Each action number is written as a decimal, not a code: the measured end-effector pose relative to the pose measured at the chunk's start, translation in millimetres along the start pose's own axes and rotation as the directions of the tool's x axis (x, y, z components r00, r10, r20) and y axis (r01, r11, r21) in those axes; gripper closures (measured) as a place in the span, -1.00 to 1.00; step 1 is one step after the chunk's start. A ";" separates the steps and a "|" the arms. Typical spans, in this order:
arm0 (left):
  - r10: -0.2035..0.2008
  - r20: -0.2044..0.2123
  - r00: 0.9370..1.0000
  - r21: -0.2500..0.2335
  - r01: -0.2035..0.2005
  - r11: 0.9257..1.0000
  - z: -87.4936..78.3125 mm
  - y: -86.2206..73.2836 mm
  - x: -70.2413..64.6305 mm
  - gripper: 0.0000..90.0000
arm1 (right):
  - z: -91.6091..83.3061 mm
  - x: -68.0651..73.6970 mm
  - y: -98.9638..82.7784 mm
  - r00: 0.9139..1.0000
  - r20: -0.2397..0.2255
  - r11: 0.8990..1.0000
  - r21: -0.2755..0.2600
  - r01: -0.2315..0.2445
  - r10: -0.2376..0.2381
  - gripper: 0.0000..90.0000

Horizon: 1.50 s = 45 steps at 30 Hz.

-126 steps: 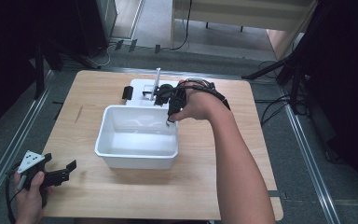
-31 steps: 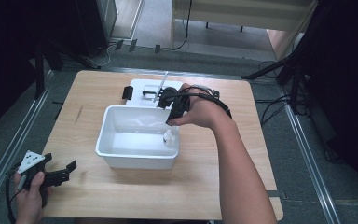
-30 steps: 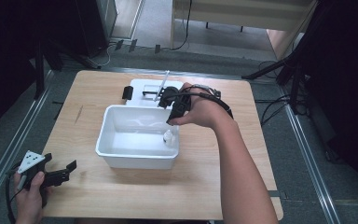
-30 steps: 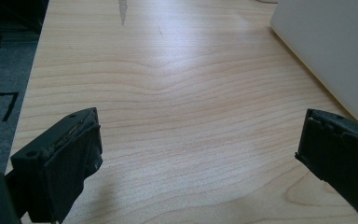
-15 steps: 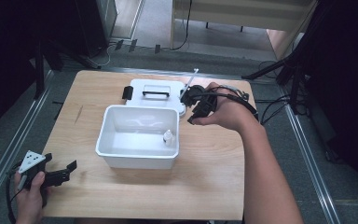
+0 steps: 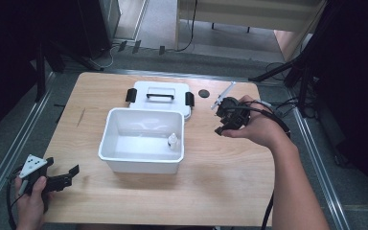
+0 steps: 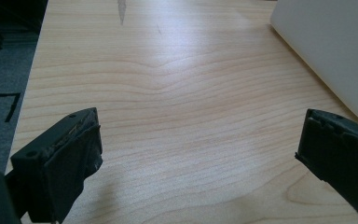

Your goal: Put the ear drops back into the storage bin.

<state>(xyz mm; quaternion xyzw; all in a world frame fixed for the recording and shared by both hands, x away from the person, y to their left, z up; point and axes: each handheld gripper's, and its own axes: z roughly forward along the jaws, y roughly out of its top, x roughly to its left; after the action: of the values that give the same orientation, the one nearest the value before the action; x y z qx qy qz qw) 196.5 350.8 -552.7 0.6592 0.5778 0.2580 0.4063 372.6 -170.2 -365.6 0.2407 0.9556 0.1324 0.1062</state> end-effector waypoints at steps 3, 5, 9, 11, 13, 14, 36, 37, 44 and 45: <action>-0.002 0.001 1.000 0.000 0.002 1.000 0.1 -0.2 -0.4 -0.99 | 6.4 -1.9 -15.5 1.000 0.013 1.000 -0.018 -0.012 0.012 0.15; 0.000 0.003 1.000 0.001 0.000 1.000 0.2 -0.2 -0.5 -0.99 | 10.3 -2.2 -24.0 0.999 0.020 0.999 -0.029 -0.027 0.028 0.09; 0.002 0.002 1.000 -0.001 -0.002 1.000 0.2 -0.3 -0.5 -0.99 | 21.2 -2.3 -45.1 0.997 0.061 0.997 -0.068 -0.040 0.044 -0.05; 0.005 0.001 1.000 -0.001 -0.005 1.000 0.2 -0.3 -0.7 -0.99 | 27.9 -2.7 -56.3 0.994 0.091 0.995 -0.084 -0.059 0.067 -0.13; 0.008 0.000 1.000 0.001 -0.008 1.000 0.3 -0.3 -0.9 -0.99 | 33.2 -2.8 -67.7 0.988 0.111 0.989 -0.110 -0.099 0.111 -0.17; 0.008 -0.001 1.000 0.000 -0.008 1.000 0.3 -0.3 -1.0 -0.99 | 35.6 -3.6 -73.6 0.984 0.125 0.985 -0.132 -0.113 0.129 -0.22; 0.015 -0.009 1.000 0.009 -0.015 1.000 0.7 0.1 -1.7 -0.99 | 86.3 32.4 -212.5 0.742 0.116 0.667 -0.545 -0.508 0.660 -1.00; 0.014 -0.009 1.000 0.010 -0.014 1.000 0.6 0.2 -1.7 -0.99 | 87.8 34.5 -218.0 0.735 0.091 0.645 -0.560 -0.520 0.671 -1.00; 0.013 -0.009 1.000 0.007 -0.013 1.000 0.5 0.1 -1.7 -0.99 | 96.5 54.5 -244.5 0.711 0.021 0.544 -0.660 -0.518 0.702 -1.00; 0.013 -0.008 1.000 0.009 -0.013 1.000 0.7 0.0 -1.7 -0.99 | 98.5 57.2 -247.8 0.707 0.013 0.528 -0.674 -0.516 0.707 -1.00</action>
<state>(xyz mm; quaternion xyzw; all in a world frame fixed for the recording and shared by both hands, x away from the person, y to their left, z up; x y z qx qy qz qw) 196.7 349.0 -552.9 0.6637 0.5764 0.2607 0.3992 242.5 -332.8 -541.7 0.5305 0.6792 0.4341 0.2622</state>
